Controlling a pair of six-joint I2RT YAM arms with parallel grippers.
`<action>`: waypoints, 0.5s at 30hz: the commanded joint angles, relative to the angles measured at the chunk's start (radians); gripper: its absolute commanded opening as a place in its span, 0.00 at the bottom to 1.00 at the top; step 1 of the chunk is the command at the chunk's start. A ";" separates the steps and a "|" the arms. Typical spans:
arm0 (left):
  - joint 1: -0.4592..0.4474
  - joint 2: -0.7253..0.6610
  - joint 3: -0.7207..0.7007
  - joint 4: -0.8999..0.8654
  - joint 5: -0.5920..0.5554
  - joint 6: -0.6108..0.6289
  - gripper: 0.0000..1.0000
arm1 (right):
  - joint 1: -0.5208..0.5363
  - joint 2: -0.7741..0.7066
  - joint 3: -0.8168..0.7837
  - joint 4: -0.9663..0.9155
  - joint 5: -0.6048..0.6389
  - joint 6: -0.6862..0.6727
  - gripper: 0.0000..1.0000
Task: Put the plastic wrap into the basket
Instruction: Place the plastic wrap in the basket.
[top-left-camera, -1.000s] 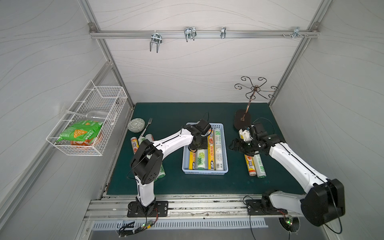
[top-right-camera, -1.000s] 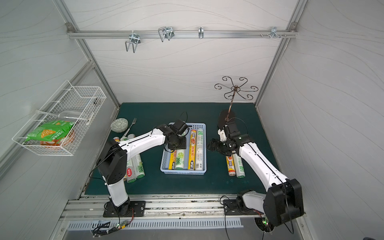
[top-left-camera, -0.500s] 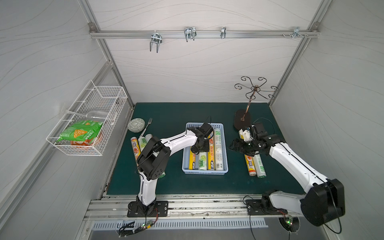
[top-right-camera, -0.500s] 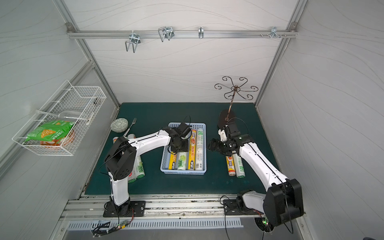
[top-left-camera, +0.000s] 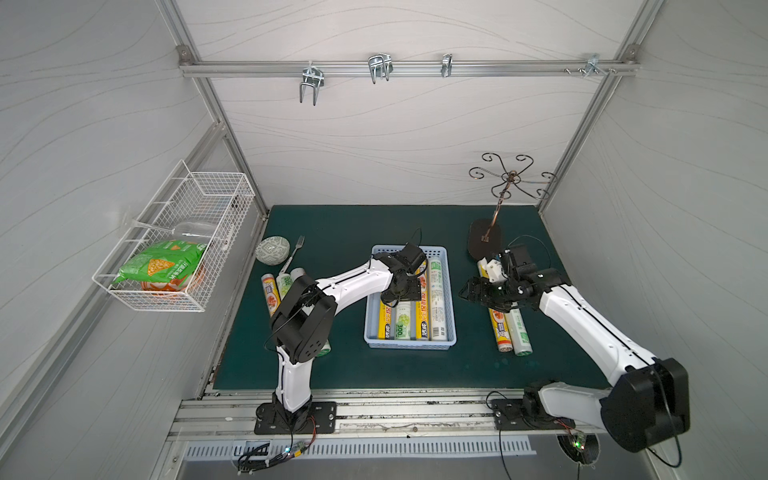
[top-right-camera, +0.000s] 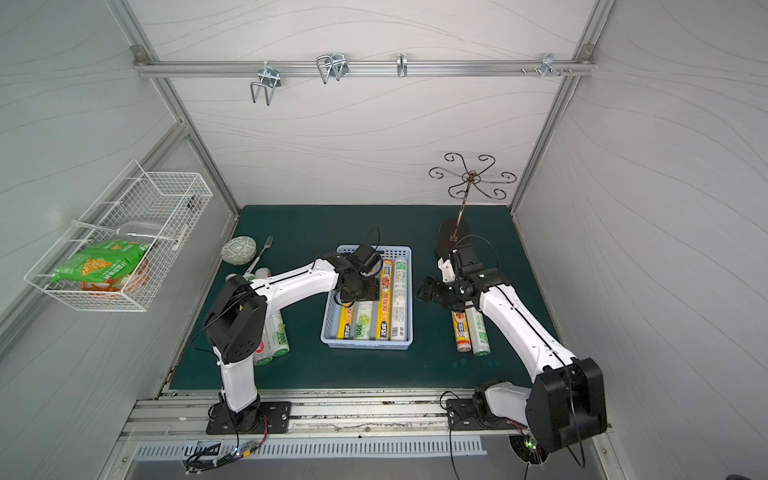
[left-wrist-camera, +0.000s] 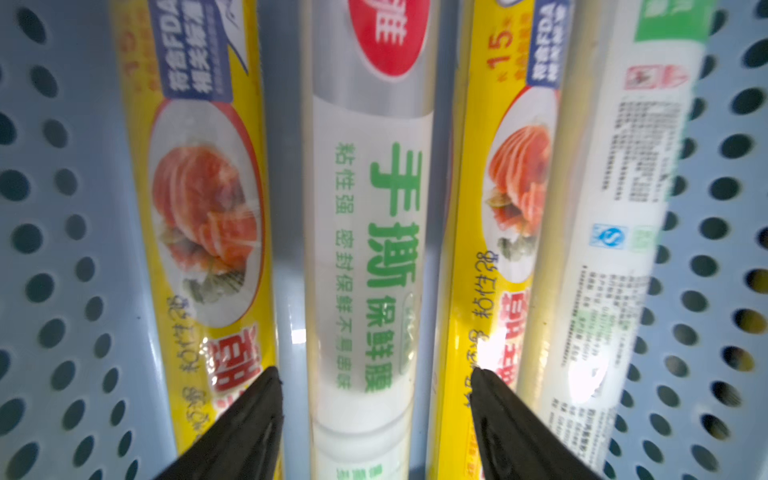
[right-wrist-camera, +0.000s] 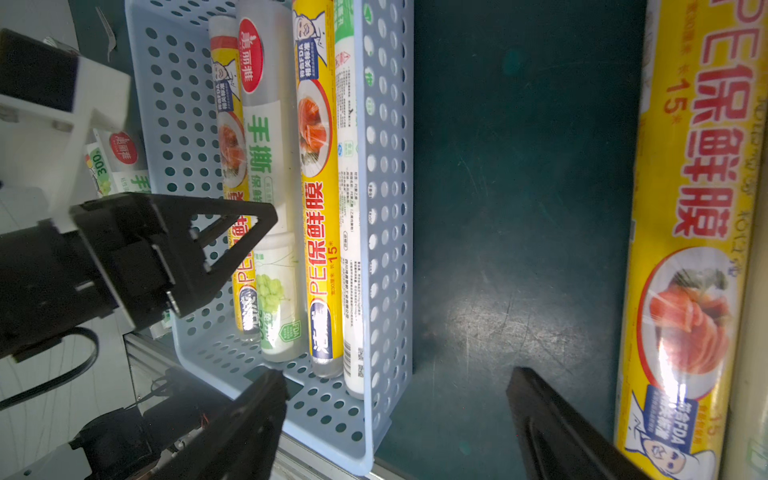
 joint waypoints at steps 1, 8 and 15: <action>-0.008 -0.069 0.034 -0.013 -0.028 0.006 0.75 | -0.011 -0.013 0.021 -0.033 0.003 -0.021 0.88; -0.005 -0.168 0.003 -0.031 -0.071 0.019 0.77 | -0.022 -0.018 0.043 -0.060 0.025 -0.038 0.88; -0.005 -0.294 -0.033 -0.096 -0.270 0.060 0.79 | -0.041 -0.013 0.079 -0.097 0.080 -0.068 0.89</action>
